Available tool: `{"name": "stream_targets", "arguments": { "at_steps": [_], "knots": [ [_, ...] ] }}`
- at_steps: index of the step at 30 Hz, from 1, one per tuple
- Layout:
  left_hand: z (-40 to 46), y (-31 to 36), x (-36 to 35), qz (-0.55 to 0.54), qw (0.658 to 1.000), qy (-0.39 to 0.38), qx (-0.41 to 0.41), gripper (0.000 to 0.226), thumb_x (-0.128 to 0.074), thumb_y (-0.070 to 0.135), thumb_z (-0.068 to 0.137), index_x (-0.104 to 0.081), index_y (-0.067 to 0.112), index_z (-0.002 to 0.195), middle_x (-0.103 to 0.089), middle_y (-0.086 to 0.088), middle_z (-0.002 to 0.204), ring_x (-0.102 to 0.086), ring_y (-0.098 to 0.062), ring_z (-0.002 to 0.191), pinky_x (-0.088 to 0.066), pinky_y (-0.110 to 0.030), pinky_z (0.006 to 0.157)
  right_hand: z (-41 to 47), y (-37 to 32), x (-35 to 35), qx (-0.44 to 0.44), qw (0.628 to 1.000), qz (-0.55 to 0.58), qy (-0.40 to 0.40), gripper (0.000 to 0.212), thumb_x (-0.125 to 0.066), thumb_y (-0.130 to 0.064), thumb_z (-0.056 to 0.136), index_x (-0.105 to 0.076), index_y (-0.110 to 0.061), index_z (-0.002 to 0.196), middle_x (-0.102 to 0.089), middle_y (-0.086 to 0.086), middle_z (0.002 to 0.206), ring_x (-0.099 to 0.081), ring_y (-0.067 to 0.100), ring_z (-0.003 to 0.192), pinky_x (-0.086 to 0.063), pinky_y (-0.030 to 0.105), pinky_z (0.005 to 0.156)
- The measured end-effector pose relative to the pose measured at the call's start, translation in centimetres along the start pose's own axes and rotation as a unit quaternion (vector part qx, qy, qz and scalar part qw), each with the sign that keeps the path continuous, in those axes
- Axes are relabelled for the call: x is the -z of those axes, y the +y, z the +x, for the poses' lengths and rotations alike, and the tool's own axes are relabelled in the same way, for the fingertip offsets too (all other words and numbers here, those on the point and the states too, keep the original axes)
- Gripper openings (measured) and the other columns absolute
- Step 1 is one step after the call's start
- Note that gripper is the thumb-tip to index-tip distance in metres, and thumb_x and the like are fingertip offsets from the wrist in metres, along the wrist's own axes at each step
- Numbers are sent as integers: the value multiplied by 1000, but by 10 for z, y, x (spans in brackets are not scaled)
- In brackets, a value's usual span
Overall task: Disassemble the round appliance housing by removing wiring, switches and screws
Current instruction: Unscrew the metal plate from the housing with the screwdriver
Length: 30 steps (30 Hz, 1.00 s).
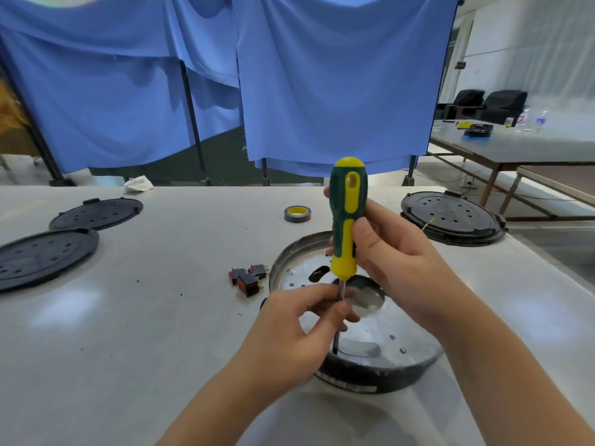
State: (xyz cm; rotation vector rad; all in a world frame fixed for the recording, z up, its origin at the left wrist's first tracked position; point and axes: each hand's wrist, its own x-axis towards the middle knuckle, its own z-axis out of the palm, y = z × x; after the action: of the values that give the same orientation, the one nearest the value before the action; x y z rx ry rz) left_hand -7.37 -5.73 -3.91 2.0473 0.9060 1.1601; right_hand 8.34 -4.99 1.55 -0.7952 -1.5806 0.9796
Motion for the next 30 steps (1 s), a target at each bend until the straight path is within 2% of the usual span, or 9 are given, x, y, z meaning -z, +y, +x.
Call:
{"name": "stream_targets", "arguments": {
  "at_steps": [3, 7, 10, 13, 16, 20, 23, 26, 30],
  "knots": [
    [2, 0, 4, -44, 999, -13, 14, 15, -61, 19, 87, -72, 30, 90, -74, 14, 80, -71, -6, 72, -53, -14, 71, -3, 5, -3, 1, 999, 45, 19, 27, -57, -37, 82, -69, -34, 106, -70, -5, 94, -65, 15, 91, -54, 34, 86],
    [3, -1, 4, -73, 997, 1, 25, 12, -66, 20, 81, -74, 27, 78, -75, 9, 74, -71, -10, 68, -54, -19, 70, -7, 10, -8, 18, 997, 57, 43, 27, -72, -17, 70, -63, -16, 95, -67, -9, 78, -63, 9, 75, -52, 21, 67],
    [3, 0, 2, -72, 997, 1, 15, 15, -68, 19, 79, -75, 32, 74, -74, 10, 72, -71, -10, 68, -52, -16, 68, -9, 13, -10, 21, 996, 39, 75, 33, -81, -12, 58, -59, -14, 83, -65, -1, 71, -63, 14, 68, -54, 25, 64],
    [4, -1, 1, -66, 998, 10, 14, 8, -70, 20, 77, -76, 26, 74, -74, 10, 71, -71, -9, 66, -52, -15, 68, -11, 14, -10, 22, 993, 45, 109, 41, -88, -12, 51, -57, -13, 78, -70, 5, 73, -69, 21, 72, -56, 28, 66],
    [4, -1, 3, -72, 997, 18, 22, 5, -74, 24, 73, -75, 25, 77, -74, 9, 69, -70, -10, 66, -53, -18, 69, -12, 13, -8, 4, 993, 96, 73, 30, -82, -15, 60, -62, -9, 81, -74, 10, 83, -72, 27, 82, -58, 32, 73],
    [4, -3, 3, -60, 997, 39, 37, 19, -82, 33, 64, -71, 23, 75, -71, 7, 66, -67, -10, 64, -54, -20, 66, -16, 13, -3, -21, 990, 132, -49, 26, -59, -28, 82, -70, -14, 101, -73, 9, 101, -69, 24, 100, -54, 27, 82],
    [5, -5, 3, -52, 997, 42, 45, 23, -82, 37, 64, -68, 22, 75, -70, 5, 66, -65, -12, 64, -56, -26, 66, -16, 16, -3, -35, 994, 94, -45, 31, -51, -38, 86, -71, -24, 105, -72, -1, 102, -66, 14, 101, -51, 24, 87],
    [3, -3, 3, -51, 998, 2, 35, 2, -71, 29, 79, -71, 29, 81, -73, 11, 75, -69, -8, 70, -56, -22, 70, -15, 19, -3, -42, 997, 50, -27, 33, -49, -47, 84, -70, -34, 105, -70, -11, 100, -63, 8, 99, -48, 31, 91],
    [2, -2, 6, -65, 997, -13, 32, 16, -64, 17, 85, -73, 27, 92, -75, 12, 81, -72, -9, 77, -56, -21, 77, -14, 22, -2, -43, 999, 28, -5, 36, -48, -50, 83, -69, -35, 107, -70, -12, 103, -63, 8, 100, -45, 36, 92]
  ]
}}
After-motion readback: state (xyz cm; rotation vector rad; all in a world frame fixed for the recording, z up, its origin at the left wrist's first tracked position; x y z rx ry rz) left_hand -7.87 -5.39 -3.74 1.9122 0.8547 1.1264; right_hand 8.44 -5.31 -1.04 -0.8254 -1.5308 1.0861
